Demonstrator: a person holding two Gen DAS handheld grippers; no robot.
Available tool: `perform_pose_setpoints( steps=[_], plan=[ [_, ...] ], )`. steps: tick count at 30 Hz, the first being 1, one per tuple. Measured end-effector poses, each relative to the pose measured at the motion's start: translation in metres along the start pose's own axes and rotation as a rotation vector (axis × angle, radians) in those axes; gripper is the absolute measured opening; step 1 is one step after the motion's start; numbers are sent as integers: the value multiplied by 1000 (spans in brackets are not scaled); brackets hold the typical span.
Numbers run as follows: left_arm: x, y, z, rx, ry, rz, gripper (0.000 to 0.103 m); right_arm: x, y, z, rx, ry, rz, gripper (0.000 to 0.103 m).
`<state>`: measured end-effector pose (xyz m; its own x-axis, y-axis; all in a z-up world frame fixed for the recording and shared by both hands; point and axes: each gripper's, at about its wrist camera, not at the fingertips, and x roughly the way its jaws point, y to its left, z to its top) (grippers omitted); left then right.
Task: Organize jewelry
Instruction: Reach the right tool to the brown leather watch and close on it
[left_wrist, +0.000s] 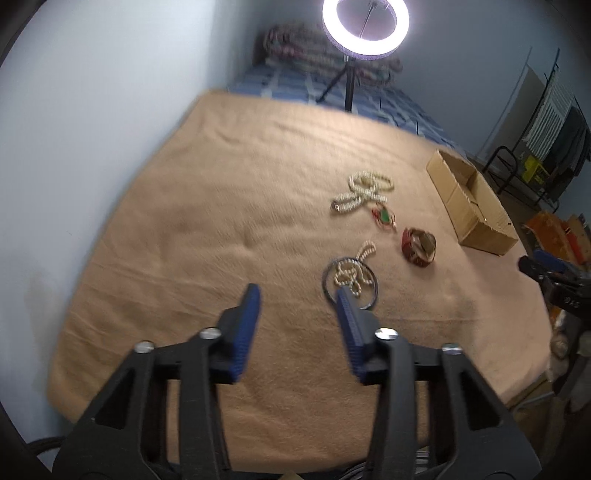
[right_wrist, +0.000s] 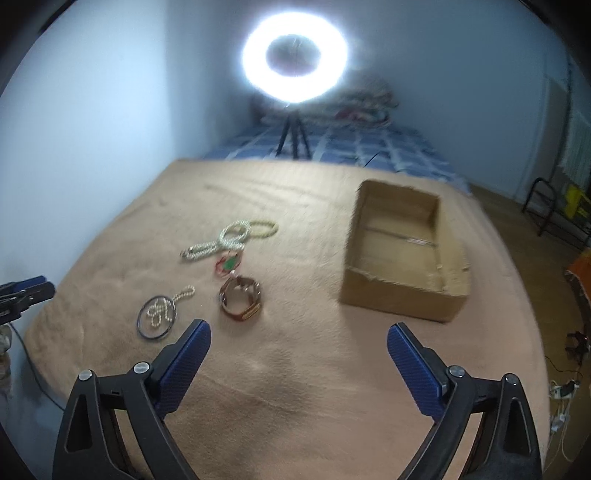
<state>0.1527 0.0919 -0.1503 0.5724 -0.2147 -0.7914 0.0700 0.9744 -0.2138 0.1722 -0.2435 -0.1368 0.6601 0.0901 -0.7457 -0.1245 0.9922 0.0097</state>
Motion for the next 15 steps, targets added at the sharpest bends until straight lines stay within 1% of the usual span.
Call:
perform_pose_setpoints(
  steps=[2,3,5,7,9,11,15],
  plan=[
    [14,1,0,-2,30,-19,35,15,0,1,-3,42,22,81],
    [19,0,0,0,39,-24,35,21,0,1,-3,57,33,79],
    [31,-3,0,19,60,-36,35,36,1,1,-1,93,55,79],
    [43,-7,0,28,82,-54,35,47,3,1,0,117,77,76],
    [56,-8,1,13,115,-72,35,61,7,2,-1,145,94,70],
    [70,-6,2,-9,147,-85,35,75,9,4,3,175,112,67],
    [88,-5,1,-19,186,-92,35,97,16,7,19,219,140,62]
  ],
)
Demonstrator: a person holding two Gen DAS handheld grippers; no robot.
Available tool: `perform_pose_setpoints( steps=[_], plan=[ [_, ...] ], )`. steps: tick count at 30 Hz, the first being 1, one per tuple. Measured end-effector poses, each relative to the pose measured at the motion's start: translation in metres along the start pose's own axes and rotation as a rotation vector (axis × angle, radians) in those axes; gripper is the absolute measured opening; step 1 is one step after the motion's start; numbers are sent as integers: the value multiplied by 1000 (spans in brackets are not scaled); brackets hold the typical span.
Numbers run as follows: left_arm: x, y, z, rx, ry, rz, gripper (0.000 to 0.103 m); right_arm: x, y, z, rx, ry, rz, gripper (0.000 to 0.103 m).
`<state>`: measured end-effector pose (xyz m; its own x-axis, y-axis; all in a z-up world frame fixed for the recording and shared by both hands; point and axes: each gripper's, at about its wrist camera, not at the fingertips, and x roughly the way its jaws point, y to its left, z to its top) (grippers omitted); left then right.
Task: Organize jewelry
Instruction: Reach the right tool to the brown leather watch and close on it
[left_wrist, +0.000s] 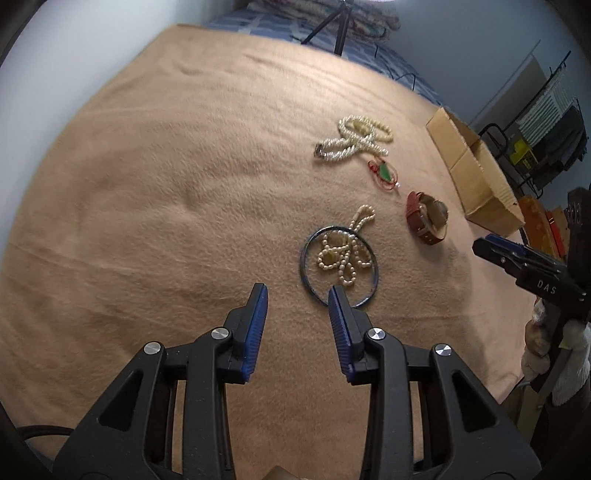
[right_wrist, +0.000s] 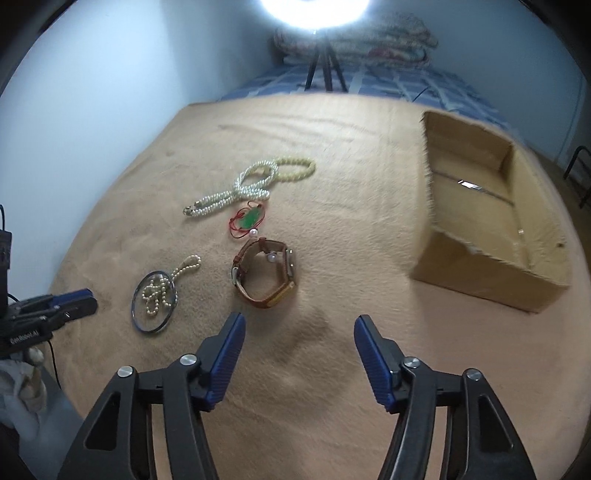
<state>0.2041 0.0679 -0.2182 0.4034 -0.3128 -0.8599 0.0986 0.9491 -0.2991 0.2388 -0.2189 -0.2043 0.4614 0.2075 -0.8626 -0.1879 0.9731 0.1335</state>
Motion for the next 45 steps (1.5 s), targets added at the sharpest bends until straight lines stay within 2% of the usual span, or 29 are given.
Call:
perform_pose_setpoints(
  steps=[2,5,9,19,25,29,33,37,39,41,45],
  plan=[
    [6,-2,0,19,11,-10,34,9,-1,3,15,17,10,62],
    [16,-8,1,51,36,-14,21,20,-3,7,43,34,24,61],
    [30,-8,5,58,64,-6,14,31,-10,12,90,52,45,59],
    [49,-13,13,74,87,45,13,51,-20,21,151,84,59,53],
    [50,-9,14,52,84,45,13,60,-21,26,156,98,51,50],
    [51,-9,14,63,77,35,10,64,-20,28,155,105,46,44],
    [50,-8,14,53,67,27,6,68,-19,30,148,111,45,34],
    [50,-16,12,94,53,54,6,68,-16,29,130,112,39,27],
    [50,-18,12,101,49,61,5,69,-16,29,123,112,38,20],
    [51,-18,13,99,47,63,5,70,-15,29,116,110,35,17],
    [54,-23,16,116,51,92,5,68,-13,28,107,108,25,19]
  ],
)
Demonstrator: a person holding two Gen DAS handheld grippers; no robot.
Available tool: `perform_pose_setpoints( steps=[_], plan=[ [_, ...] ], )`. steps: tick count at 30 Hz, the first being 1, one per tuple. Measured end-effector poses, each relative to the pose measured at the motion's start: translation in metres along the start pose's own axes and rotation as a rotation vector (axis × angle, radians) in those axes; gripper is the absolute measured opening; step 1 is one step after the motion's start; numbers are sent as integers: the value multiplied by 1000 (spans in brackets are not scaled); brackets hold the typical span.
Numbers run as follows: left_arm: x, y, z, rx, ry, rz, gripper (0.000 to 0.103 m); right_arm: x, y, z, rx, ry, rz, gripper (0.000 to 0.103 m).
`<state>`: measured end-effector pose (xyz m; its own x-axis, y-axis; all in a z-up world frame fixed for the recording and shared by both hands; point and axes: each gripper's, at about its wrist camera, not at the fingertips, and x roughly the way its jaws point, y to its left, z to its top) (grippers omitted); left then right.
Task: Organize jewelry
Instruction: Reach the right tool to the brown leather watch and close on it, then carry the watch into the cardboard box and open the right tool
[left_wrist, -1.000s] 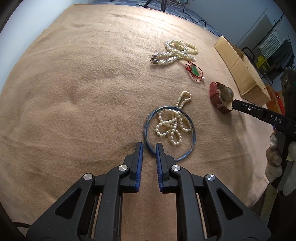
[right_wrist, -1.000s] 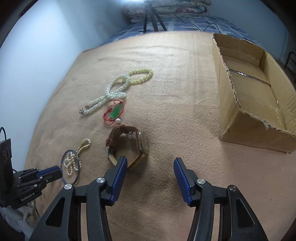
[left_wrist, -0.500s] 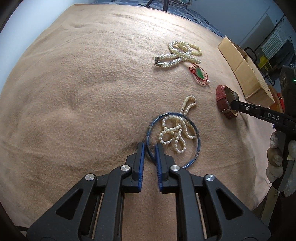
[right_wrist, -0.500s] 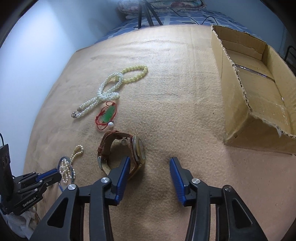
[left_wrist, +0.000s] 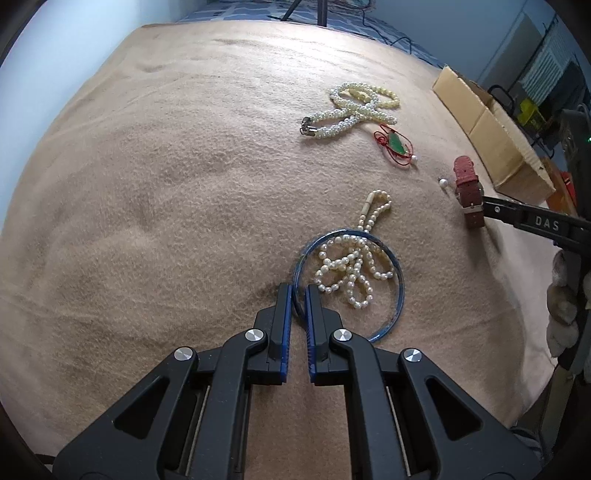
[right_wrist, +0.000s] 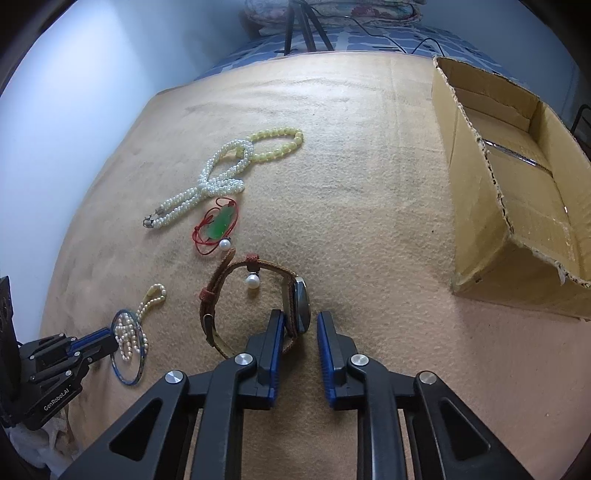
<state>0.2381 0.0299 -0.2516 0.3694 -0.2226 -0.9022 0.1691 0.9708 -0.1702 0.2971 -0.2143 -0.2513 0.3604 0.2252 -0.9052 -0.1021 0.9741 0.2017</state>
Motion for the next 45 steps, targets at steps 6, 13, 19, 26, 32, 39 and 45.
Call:
perform_pose_setpoints(
  steps=[6,13,19,26,32,39,45],
  plan=[
    [5,-2,7,31,-19,-3,2,2,3,-1,-9,2,-21,24],
    [-16,-5,0,26,-92,11,2,-2,13,-2,-61,-18,-37,9],
    [-41,-8,-7,31,-154,13,1,-16,16,-7,-94,-62,-77,9],
    [-60,-17,-10,39,-194,-1,1,-35,10,-12,-88,-110,-80,9],
    [-71,-30,-8,70,-216,-8,1,-50,7,-19,-96,-138,-90,9],
    [-83,-42,-6,97,-239,-16,1,-70,3,-23,-100,-177,-90,9],
    [-96,-62,3,140,-268,-40,1,-89,-7,-22,-90,-211,-83,9]
  ],
)
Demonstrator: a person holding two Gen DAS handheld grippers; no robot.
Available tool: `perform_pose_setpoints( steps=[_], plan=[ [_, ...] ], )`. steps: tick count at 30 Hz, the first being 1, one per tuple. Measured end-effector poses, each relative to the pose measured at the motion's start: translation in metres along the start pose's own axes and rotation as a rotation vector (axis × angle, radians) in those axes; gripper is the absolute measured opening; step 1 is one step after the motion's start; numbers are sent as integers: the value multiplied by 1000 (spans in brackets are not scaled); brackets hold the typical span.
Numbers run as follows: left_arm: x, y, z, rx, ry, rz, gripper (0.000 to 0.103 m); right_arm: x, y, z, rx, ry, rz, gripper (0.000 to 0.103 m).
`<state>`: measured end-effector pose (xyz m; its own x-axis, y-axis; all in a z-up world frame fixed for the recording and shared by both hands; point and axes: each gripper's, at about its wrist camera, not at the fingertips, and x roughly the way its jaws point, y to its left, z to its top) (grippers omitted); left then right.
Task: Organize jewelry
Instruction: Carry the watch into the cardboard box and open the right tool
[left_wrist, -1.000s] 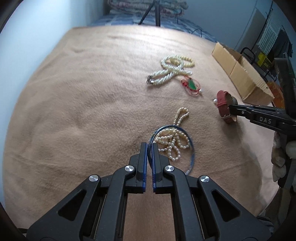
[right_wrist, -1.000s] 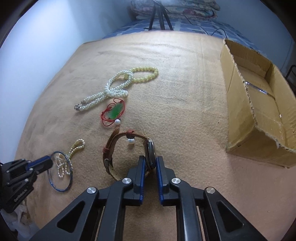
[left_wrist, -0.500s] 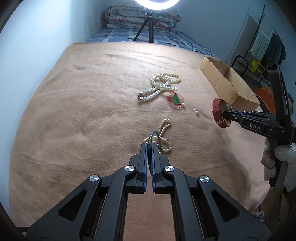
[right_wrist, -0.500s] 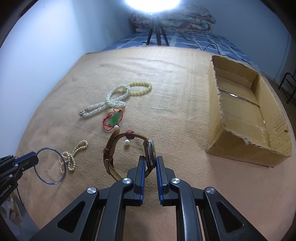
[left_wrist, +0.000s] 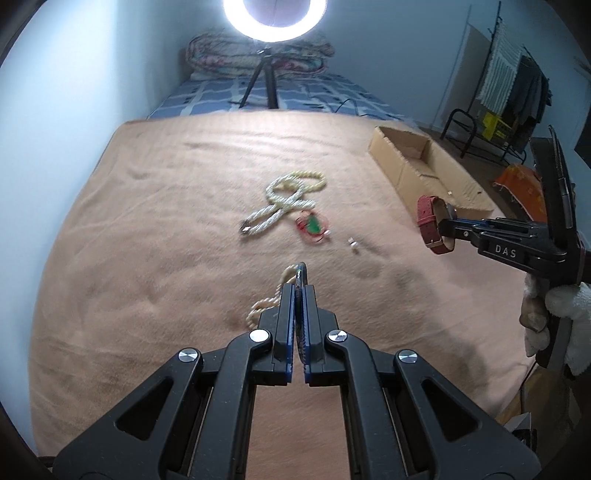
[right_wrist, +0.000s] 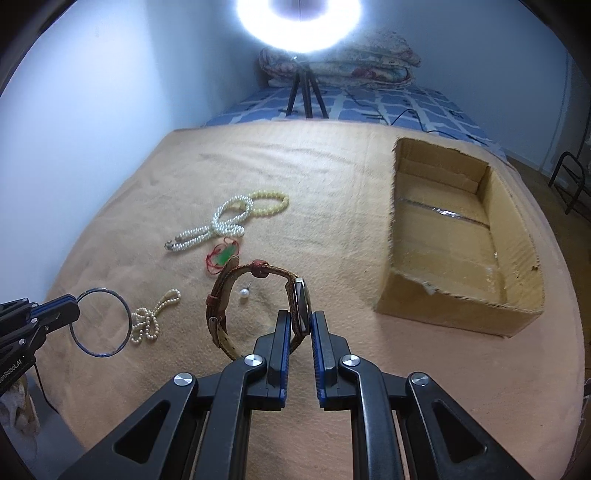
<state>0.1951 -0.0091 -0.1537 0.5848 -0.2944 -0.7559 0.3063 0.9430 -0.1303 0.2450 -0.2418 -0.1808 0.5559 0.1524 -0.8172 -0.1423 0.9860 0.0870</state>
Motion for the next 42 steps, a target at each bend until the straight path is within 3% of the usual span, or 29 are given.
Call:
perform_pose_setpoints(
  steps=[7,17,28,34,42],
  plan=[
    [5,-31,25,44,-26,-58,1,-18,-25,5,24,-26,-24,9],
    [23,-89,68,122,-76,-139,1,-45,-91,18,74,-63,-100,9],
    [60,-150,119,145,-109,-229,1,-34,-142,42,90,-60,-153,9],
    [86,-176,135,129,-92,-278,1,-14,-167,59,110,-42,-149,9],
    [133,-194,140,33,-9,-354,1,11,-195,73,136,-11,-163,9]
  ],
)
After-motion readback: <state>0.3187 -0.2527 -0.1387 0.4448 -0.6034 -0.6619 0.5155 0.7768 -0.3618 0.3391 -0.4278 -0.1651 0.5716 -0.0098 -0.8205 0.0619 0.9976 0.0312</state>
